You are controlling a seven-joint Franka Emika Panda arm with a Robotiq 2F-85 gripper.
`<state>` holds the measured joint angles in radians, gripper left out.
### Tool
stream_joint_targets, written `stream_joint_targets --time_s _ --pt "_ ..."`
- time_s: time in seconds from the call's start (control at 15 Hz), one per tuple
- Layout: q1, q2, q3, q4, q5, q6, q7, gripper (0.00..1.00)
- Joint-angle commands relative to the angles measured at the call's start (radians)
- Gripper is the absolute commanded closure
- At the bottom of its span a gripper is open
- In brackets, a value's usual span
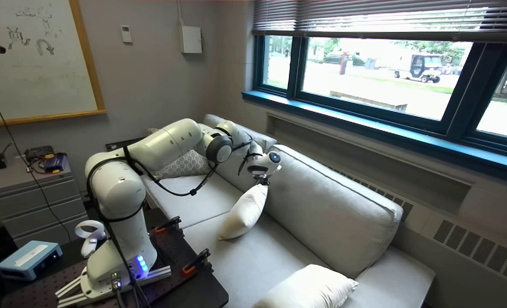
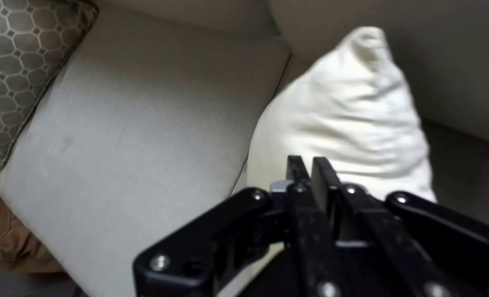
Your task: Arrange the two small pillows against the right armrest of the sofa
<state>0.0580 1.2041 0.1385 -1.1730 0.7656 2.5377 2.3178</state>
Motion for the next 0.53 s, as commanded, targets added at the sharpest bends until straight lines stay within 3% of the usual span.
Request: stream_joint_targets --time_s 0.0,0.2,0.27,0.33,0.4,0.47 --pt "-0.056 -0.159 0.056 -0.244 0.137 0.198 -0.129 0.89" --pt "-0.146 -0.236 0.130 -0.389 0.218 0.252 -0.343 0.90" --pt "-0.157 -0.258 0.122 -0.433 0.255 0.249 -0.412 0.64" --pt "-0.079 -0.166 0.058 -0.284 0.235 0.228 -0.300 0.64" --pt "-0.090 -0.180 0.056 -0.310 0.253 0.222 -0.330 0.83" --pt "-0.090 -0.179 0.047 -0.308 0.251 0.217 -0.328 0.76"
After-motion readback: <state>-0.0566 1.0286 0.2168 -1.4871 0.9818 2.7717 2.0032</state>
